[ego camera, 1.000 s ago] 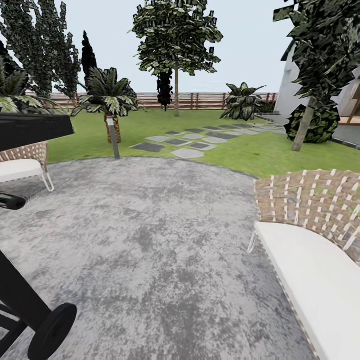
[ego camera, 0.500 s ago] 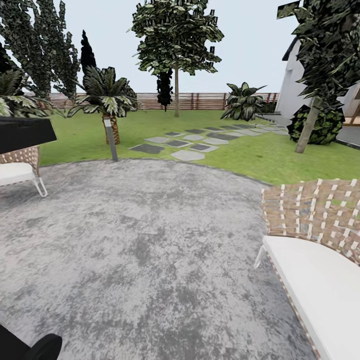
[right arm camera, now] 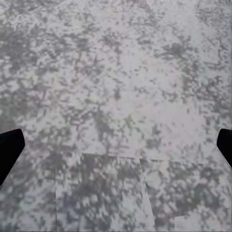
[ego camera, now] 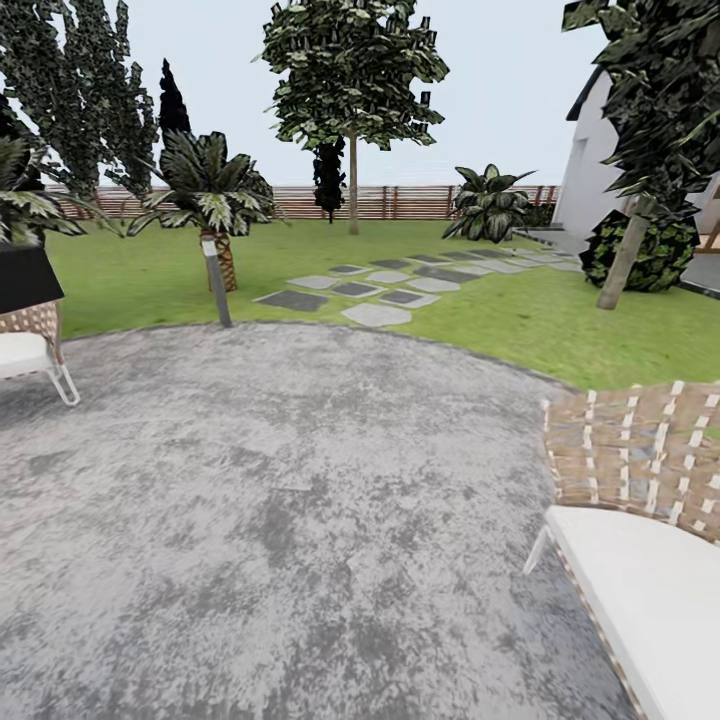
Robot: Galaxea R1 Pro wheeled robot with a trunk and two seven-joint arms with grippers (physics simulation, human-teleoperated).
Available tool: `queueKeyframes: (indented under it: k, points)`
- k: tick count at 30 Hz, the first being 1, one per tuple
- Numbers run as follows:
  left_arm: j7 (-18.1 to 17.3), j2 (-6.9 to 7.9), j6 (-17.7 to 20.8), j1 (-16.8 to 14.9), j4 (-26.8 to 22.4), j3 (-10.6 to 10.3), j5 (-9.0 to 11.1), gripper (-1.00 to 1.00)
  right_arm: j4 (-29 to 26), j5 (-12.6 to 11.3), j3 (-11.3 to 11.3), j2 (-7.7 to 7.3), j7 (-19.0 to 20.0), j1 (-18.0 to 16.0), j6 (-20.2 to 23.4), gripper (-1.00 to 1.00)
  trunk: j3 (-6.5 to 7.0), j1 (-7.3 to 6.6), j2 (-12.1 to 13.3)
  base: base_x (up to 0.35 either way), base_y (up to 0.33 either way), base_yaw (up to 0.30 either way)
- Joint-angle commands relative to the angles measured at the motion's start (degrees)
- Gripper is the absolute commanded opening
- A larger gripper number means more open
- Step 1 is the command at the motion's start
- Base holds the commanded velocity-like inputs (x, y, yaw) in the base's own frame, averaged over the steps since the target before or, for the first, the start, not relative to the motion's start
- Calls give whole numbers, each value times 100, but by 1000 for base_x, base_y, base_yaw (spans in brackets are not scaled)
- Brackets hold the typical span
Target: In the garden, pick up the pesticide atomizer on the floor and spray pesticide onto both trees until each tree trunk is fully covered.
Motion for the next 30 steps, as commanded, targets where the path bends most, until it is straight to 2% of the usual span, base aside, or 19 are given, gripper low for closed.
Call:
queueKeyframes:
  k: [1,30]
  points:
    - [7,-1,-19,-3,5,6,1,100,5,6,1,-1,-2,-3,-18,100,-5,2,-2,339,0,0]
    - [7,-1,-19,-2,5,7,1,100,2,6,5,-1,-2,-5,-20,100,-5,2,-2,339,0,0]
